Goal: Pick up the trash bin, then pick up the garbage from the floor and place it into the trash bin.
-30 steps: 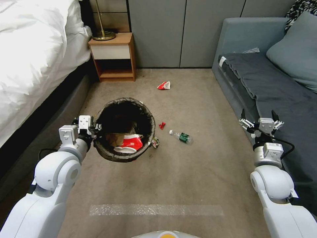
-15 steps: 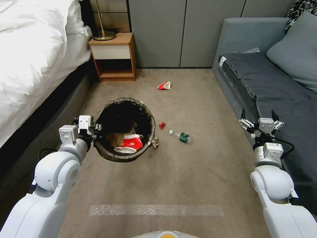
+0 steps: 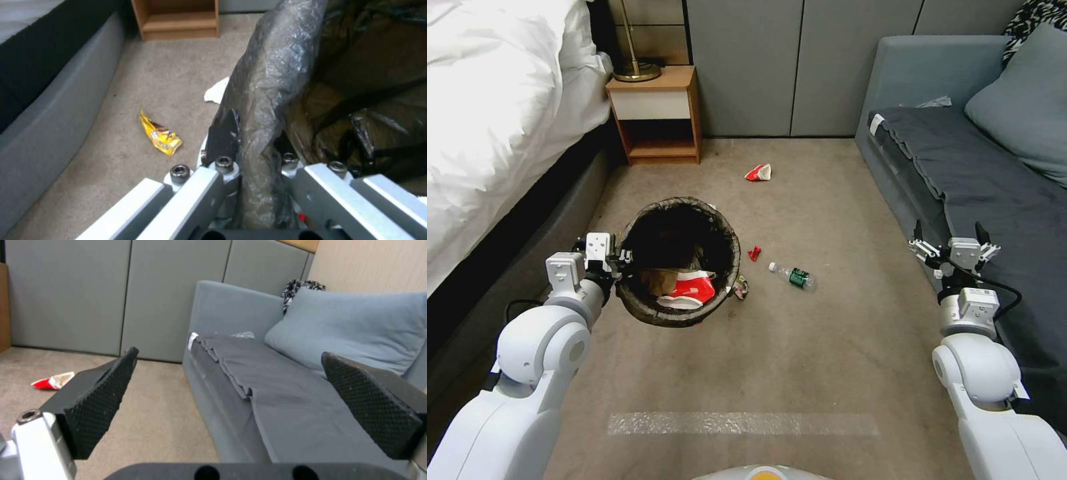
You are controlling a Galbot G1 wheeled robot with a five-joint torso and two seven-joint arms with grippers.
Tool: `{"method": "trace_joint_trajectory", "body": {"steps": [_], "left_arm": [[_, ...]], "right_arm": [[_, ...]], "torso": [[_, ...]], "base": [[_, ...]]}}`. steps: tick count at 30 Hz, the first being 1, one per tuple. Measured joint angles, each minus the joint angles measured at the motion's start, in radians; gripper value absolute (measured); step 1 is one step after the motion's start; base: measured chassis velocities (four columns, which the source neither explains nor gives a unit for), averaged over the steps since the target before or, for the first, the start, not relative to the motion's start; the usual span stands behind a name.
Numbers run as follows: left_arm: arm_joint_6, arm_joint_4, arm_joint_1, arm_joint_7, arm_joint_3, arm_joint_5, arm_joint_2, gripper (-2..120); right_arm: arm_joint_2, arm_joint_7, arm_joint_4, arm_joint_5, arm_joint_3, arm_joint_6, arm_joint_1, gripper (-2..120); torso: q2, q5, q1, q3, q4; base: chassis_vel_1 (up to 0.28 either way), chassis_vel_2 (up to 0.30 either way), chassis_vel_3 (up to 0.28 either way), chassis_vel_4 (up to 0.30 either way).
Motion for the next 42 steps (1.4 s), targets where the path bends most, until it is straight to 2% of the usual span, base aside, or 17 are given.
{"method": "trace_joint_trajectory", "body": {"steps": [29, 42], "left_arm": [[0.000, 0.000, 0.000, 0.000, 0.000, 0.000, 0.000, 1], [0.000, 0.000, 0.000, 0.000, 0.000, 0.000, 0.000, 1]], "right_arm": [[0.000, 0.000, 0.000, 0.000, 0.000, 0.000, 0.000, 100], [0.000, 0.000, 0.000, 0.000, 0.000, 0.000, 0.000, 100]], "torso": [[0.000, 0.0000, 0.000, 0.000, 0.0000], [0.000, 0.0001, 0.000, 0.000, -0.0002]], "base": [[-0.002, 0.001, 0.001, -0.002], [-0.164, 0.157, 0.155, -0.158]]}}
